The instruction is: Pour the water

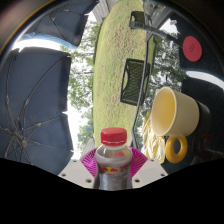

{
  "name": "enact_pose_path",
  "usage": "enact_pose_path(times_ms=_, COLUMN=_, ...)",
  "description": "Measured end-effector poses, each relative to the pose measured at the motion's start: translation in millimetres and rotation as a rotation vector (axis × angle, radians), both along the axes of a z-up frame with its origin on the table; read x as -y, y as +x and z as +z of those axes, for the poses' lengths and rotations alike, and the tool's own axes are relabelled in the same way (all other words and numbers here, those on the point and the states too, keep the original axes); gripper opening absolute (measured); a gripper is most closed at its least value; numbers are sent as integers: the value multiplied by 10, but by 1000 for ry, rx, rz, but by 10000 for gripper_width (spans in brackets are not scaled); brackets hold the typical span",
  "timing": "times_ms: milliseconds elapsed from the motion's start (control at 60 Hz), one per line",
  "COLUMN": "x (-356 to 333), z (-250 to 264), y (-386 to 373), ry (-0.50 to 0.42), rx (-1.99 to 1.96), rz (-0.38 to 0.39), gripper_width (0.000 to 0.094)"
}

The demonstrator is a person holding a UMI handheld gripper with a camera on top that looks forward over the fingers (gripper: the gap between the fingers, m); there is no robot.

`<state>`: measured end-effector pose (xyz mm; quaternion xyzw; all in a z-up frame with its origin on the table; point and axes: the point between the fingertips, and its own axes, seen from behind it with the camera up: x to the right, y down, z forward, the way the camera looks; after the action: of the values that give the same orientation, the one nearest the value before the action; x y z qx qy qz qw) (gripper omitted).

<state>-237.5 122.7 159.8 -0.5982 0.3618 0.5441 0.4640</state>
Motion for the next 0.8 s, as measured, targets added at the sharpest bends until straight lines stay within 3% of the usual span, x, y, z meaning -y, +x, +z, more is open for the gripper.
enact_pose_path(times_ms=350, x=-58, z=-27, y=233, ry=-134, rx=-533, rz=-6, gripper_width=379)
enact_pose_path(times_ms=483, x=-34, z=-89, y=243, ry=-148, rx=-524, rz=-9, gripper_width=380)
enact_pose_path(times_ms=567, x=17, z=-69, y=134, ry=-151, rx=-501, rz=31, gripper_width=379)
enact_pose_path(times_ms=633, x=77, z=146, y=91, ry=-79, rx=-389, rz=68, gripper_width=380)
enact_pose_path(times_ms=717, x=285, z=704, y=49, ry=104, rx=-137, rz=80, gripper_width=381)
enact_pose_path(times_ms=800, x=405, z=1316, y=365, ry=336, rx=265, rz=-12, gripper_width=380)
